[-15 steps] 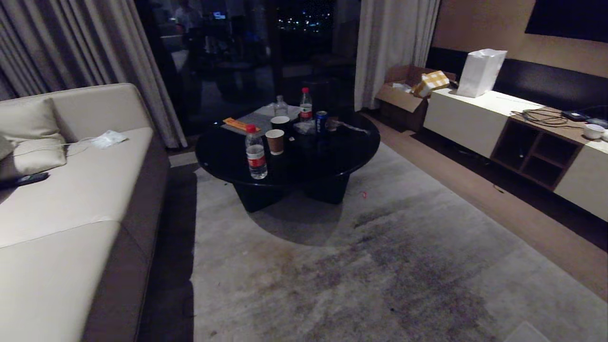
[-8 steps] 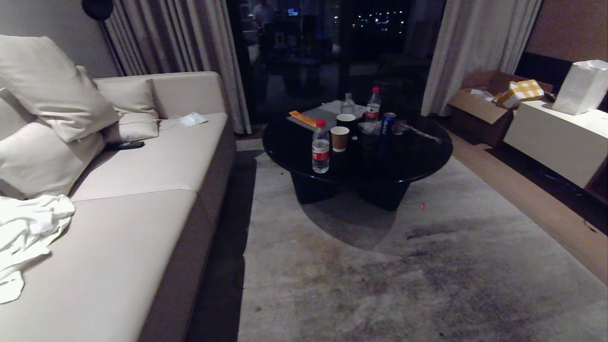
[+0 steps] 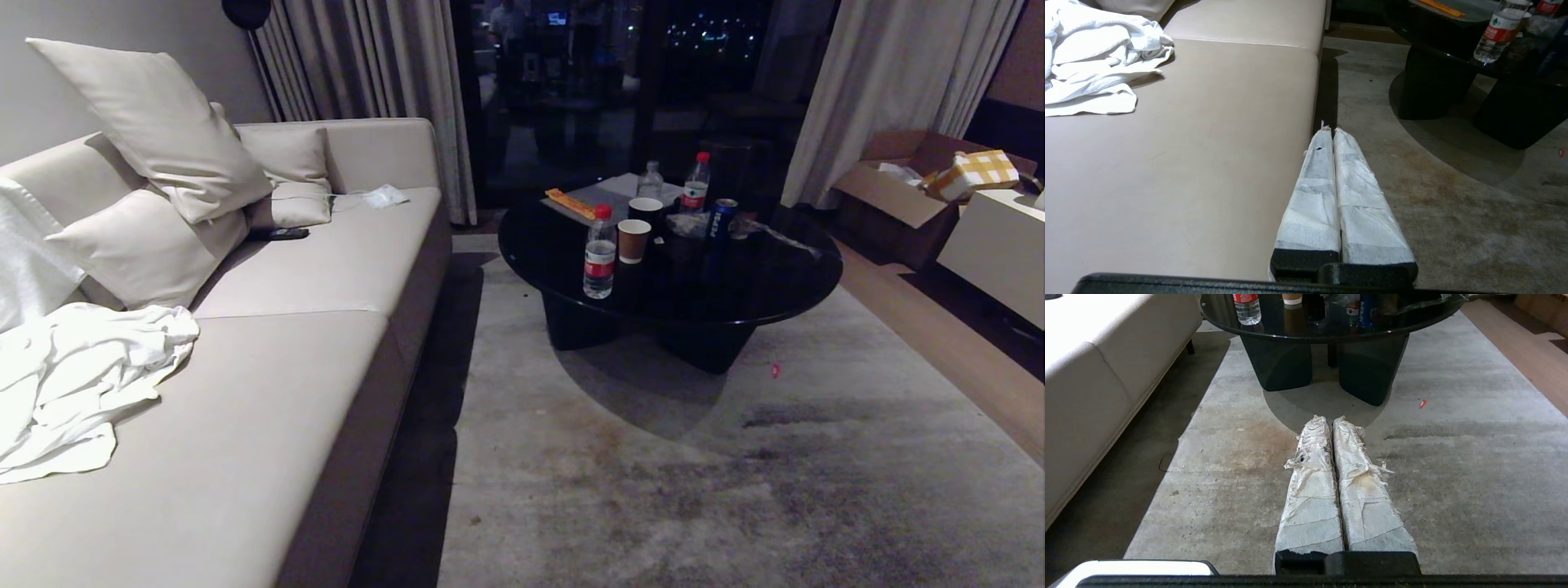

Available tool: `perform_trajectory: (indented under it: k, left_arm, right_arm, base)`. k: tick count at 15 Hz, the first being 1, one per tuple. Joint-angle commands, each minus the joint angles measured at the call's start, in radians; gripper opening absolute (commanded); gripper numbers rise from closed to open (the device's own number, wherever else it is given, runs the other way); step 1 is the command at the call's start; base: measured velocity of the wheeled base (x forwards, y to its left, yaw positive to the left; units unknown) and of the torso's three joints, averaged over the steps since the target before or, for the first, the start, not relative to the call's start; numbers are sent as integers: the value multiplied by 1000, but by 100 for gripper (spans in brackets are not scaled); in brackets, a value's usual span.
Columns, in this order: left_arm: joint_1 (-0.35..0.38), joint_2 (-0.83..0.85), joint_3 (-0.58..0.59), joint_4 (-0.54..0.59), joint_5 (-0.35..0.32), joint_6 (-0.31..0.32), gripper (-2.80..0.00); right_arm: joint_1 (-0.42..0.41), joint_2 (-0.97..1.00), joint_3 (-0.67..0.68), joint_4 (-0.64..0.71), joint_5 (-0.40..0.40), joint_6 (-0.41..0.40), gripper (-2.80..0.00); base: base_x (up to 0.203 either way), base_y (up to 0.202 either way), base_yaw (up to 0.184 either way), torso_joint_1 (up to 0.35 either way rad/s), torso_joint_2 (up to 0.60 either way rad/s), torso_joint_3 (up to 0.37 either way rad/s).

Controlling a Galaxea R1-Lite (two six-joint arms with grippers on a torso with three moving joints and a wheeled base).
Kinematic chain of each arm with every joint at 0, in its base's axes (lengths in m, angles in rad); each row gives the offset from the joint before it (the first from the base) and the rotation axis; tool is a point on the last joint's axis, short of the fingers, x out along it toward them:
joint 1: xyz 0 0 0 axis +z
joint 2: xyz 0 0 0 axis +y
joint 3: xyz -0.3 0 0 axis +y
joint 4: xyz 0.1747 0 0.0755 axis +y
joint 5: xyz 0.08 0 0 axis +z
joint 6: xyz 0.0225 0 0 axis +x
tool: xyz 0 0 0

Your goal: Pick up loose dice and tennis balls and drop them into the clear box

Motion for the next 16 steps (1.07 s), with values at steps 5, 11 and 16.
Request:
perform_trajectory:
  k: [5,11,16]
  left_arm:
    - [0,2,2,0,0,-1,-280]
    - [0,2,2,0,0,2,-280]
    - [0,2,2,0,0,1,-280]
  right_arm:
    - [0,2,2,-1,1,1,-280]
    - [0,2,2,-1,0,-1,-280]
    - [0,2,2,-1,0,1,-280]
  base:
    - [-12,0,0,0,0,0]
    - [-175,0,-2,3,2,4]
    - [-184,0,-2,2,3,2]
